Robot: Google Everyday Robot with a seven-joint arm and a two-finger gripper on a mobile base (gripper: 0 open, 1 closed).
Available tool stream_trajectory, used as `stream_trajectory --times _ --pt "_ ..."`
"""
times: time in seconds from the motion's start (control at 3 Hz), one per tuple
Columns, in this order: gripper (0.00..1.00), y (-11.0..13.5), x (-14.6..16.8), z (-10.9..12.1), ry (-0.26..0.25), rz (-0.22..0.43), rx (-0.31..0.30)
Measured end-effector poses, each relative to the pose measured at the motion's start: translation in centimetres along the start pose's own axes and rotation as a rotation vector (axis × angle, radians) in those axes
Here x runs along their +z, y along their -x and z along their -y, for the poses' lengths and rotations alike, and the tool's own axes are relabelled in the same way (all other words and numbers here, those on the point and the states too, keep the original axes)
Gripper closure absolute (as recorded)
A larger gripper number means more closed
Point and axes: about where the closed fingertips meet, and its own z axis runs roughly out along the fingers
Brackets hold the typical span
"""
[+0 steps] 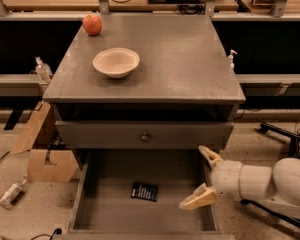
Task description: Pick rxbar blueberry from middle drawer and place on counter
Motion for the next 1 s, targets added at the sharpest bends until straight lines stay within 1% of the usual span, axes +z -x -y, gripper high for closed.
stream_trajectory --times 0.33,0.67,1.0 --pt "0.00 -3.5 6.3 1.2 0.014 0.051 0.031" --pt "0.00 -8.3 12.7 1.6 0.052 0.059 0.069" --pt "0.00 -12.4 18.3 2.1 0.071 0.037 0.057"
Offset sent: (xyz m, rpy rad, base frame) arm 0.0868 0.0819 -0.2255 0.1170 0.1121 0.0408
